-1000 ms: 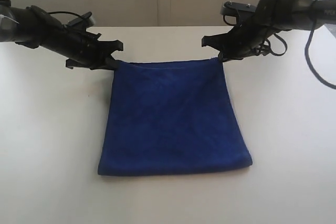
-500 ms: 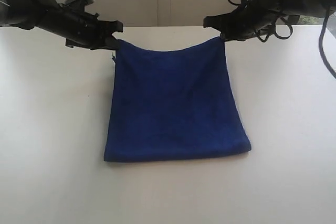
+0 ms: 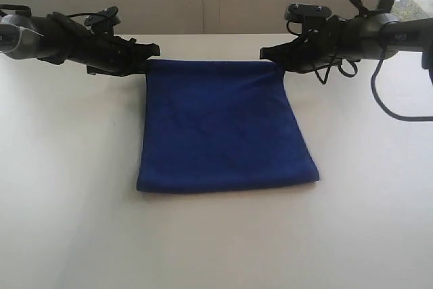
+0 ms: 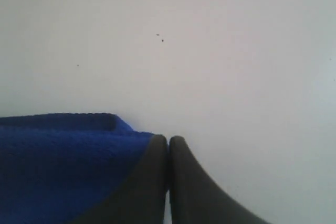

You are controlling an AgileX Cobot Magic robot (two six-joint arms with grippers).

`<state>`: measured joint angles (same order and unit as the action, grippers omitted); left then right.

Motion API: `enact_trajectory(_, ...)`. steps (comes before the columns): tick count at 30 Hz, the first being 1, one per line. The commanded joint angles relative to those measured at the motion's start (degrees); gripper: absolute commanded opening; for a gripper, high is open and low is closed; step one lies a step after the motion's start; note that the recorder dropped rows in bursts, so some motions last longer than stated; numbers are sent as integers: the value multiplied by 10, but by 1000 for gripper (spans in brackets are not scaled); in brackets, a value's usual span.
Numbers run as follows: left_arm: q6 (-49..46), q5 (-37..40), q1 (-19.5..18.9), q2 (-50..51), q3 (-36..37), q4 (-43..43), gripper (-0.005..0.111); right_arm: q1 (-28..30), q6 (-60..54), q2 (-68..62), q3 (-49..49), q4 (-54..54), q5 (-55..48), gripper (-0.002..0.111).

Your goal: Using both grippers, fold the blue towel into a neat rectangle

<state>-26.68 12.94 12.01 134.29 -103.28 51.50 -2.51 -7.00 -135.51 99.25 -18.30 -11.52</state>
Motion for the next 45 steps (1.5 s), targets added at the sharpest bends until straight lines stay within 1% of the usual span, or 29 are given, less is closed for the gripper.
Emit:
enact_trajectory(1,-3,-2,1,3,-5,14,0,3,-9,-5,3,2,26,1)
enact_trajectory(2,-3,-4,1,3,-5,14,0,3,-9,-5,3,2,30,3)
enact_trajectory(3,-3,-4,1,3,-5,14,3,3,-9,-5,3,2,33,5)
enact_trajectory(5,-3,-5,1,3,-5,14,12,3,-9,-5,3,2,39,12)
enact_trajectory(7,-8,-5,1,3,-5,14,26,3,-9,-5,3,2,41,21)
enact_trajectory(8,-15,-4,1,3,-5,14,40,3,-9,-5,3,2,41,29)
enact_trajectory(10,-16,-4,1,3,-5,14,51,3,-9,-5,3,2,41,36)
enact_trajectory(11,-18,-3,1,3,-5,14,54,3,-9,-5,3,2,41,38)
enact_trajectory(13,-18,0,1,3,-5,14,57,3,-7,-5,3,2,40,39)
enact_trajectory(17,-23,12,1,2,-6,9,57,3,-7,7,3,2,7,39)
enact_trajectory(21,-33,62,-8,-14,-8,-11,56,7,-7,47,3,14,-77,36)
enact_trajectory(25,-28,151,-31,-43,-8,-73,56,12,-7,92,3,39,-178,27)
enact_trajectory(27,-3,214,-48,-58,-8,-89,53,14,-7,108,3,58,-230,21)
enact_trajectory(28,11,245,-54,-62,-8,-94,50,14,-7,115,3,70,-258,18)
enact_trajectory(29,27,277,-63,-67,-8,-98,45,14,-7,120,3,80,-286,15)
enact_trajectory(32,54,358,-79,-73,-7,-106,25,14,-7,128,3,105,-364,1)
enact_trajectory(33,54,392,-80,-74,-7,-108,14,14,-7,131,2,110,-390,0)
enact_trajectory(35,55,438,-81,-76,-6,-122,0,14,-7,133,-7,115,-428,0)
enact_trajectory(37,57,473,-76,-79,-1,-132,0,14,-4,139,-26,115,-451,0)
enact_trajectory(40,57,464,-66,-103,44,-133,0,14,-4,163,-76,115,-441,0)
enact_trajectory(43,56,425,-53,-150,101,-134,0,12,-4,203,-137,110,-408,0)
enact_trajectory(45,37,390,-36,-187,141,-134,0,8,-10,232,-178,107,-384,0)
